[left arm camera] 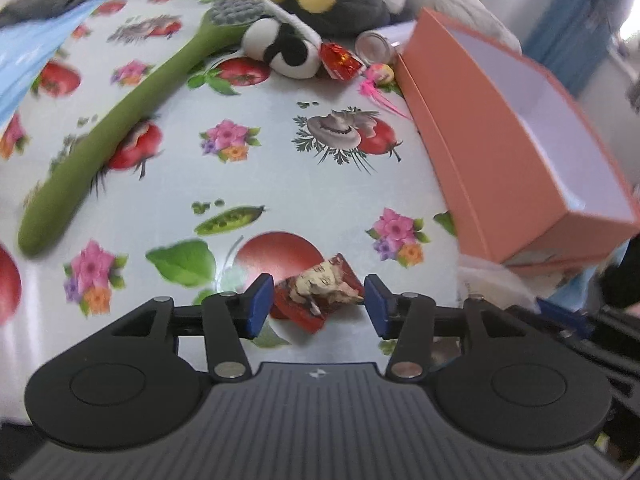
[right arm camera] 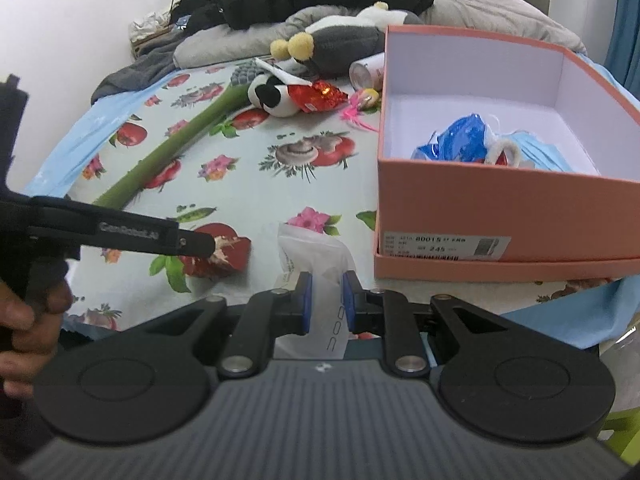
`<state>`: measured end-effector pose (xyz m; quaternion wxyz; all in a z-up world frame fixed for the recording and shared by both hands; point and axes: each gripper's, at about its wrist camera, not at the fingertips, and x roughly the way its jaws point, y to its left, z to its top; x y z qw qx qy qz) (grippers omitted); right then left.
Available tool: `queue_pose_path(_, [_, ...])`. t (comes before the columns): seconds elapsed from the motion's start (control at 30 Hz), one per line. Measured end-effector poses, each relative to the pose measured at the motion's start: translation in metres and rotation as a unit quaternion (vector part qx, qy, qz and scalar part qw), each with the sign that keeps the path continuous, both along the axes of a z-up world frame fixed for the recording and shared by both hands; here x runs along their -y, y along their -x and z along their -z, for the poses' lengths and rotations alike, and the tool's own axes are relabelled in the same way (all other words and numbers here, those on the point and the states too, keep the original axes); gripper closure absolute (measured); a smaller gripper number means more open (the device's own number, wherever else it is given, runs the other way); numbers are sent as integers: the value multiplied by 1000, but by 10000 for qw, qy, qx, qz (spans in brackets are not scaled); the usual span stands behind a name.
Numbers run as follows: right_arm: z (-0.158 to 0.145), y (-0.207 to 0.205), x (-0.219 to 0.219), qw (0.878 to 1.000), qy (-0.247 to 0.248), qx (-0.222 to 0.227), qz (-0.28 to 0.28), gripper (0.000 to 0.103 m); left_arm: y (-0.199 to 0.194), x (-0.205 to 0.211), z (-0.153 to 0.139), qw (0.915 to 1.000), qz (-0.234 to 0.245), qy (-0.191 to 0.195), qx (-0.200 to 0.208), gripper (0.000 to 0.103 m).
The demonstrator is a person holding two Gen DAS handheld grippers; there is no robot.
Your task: Organize soft objects
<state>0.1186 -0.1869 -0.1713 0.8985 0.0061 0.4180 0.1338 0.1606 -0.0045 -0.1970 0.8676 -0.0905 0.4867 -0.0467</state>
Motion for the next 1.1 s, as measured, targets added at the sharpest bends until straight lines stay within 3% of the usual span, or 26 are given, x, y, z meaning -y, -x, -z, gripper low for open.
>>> queue_pose_path(0.13, [4,-2,3,10000,-12,-64,36,83,-5,12,6,9967,665,-452,132,47])
queue_pose_path(0.27, [8,-3,6,9999,-35,-109,84,83,-6,24,16,9871,1326,-888,115,47])
queue_pose_path(0.4, [9,-5,8,9998,-43,-123,116,83,-7,28,26,9812,1557,-1136,106,47])
queue_pose_path(0.6, [9,-6,8,9998,-44,-125,118,83,-9,26,29,9834,1473,-1051,154,60])
queue_pose_path(1.1, [-16,2,3,9997,-57,214,62,83,9,18,-10,9959,702,-421,384,64])
